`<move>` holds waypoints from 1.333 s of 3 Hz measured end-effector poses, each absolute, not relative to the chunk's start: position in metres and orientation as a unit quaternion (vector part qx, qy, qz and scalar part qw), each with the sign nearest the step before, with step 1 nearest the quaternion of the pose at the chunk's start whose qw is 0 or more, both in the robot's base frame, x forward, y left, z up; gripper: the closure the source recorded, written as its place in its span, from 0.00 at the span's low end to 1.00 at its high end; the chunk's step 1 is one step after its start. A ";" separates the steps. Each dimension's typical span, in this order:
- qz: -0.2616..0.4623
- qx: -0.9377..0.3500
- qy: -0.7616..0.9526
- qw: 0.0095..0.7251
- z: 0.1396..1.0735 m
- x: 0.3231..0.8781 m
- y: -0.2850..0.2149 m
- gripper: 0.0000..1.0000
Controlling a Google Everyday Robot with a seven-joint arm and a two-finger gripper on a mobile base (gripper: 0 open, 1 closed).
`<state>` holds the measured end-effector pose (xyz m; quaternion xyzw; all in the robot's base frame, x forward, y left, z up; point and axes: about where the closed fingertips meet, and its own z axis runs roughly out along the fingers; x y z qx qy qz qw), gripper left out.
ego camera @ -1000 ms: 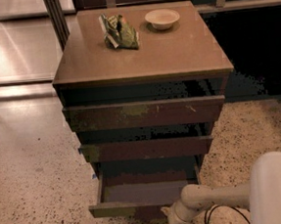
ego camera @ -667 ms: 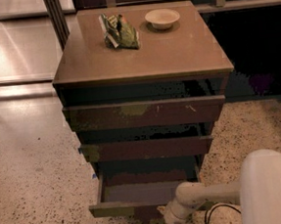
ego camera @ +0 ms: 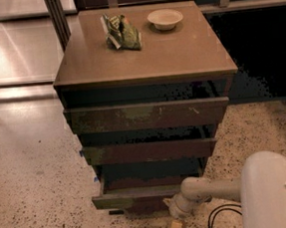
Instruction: Close bottom drawer
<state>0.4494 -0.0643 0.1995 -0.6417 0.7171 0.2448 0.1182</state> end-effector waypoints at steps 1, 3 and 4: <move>0.244 -0.642 0.717 0.119 0.199 0.452 -0.064 0.00; 0.216 -0.645 0.720 0.140 0.203 0.519 -0.069 0.00; 0.217 -0.648 0.717 0.134 0.200 0.524 -0.066 0.00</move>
Offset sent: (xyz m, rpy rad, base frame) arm 0.0585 -0.0040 0.0035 0.0046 -0.0748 -0.0220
